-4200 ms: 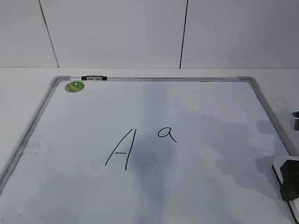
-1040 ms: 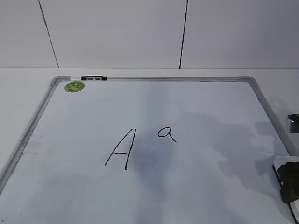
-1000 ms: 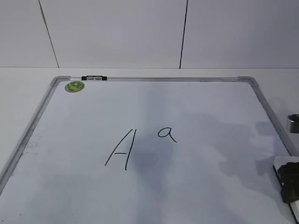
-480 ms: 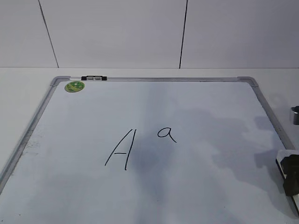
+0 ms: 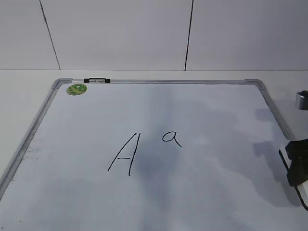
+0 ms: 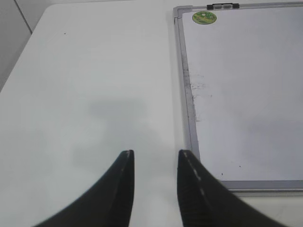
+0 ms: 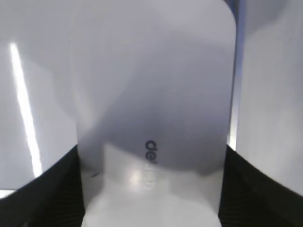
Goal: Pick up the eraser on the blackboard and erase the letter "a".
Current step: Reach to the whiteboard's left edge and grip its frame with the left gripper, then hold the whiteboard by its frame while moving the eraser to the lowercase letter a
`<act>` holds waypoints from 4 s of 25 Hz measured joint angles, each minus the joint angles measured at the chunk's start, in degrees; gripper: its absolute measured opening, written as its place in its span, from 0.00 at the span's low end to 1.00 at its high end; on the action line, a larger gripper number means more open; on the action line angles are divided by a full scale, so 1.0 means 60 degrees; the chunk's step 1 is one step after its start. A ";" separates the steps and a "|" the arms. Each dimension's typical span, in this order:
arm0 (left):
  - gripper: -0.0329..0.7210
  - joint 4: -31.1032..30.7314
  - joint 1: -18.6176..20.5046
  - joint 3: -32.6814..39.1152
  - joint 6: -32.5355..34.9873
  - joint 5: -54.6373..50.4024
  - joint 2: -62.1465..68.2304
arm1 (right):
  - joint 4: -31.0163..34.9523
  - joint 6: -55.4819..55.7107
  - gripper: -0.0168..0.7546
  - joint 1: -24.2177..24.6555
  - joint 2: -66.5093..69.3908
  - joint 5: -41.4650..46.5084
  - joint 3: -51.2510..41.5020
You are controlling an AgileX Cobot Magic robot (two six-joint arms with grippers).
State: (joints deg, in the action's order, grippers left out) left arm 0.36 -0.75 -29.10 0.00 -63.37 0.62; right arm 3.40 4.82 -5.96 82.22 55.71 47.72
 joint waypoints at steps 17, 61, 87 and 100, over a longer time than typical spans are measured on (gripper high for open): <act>0.36 0.0000 0.0000 0.0000 0.0000 0.0000 0.0000 | -0.0135 -0.0121 0.75 -0.1795 0.0419 0.1980 0.3161; 0.36 0.1044 0.0000 -0.3638 0.0000 0.2067 1.0890 | -0.0217 -0.0160 0.75 -0.3462 0.2532 0.2363 0.4622; 0.36 0.2081 0.0000 -0.6063 0.1005 0.2029 1.6830 | -0.0367 -0.0160 0.75 -0.3462 0.2532 0.2363 0.4622; 0.36 0.2103 0.0000 -0.8252 0.1005 0.0761 1.8269 | -0.0367 -0.0160 0.75 -0.3462 0.2532 0.2363 0.4622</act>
State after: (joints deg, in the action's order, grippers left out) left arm 12.97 -0.75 -78.61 6.03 -58.80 110.24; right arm 1.20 3.85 -26.73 97.41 69.89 75.45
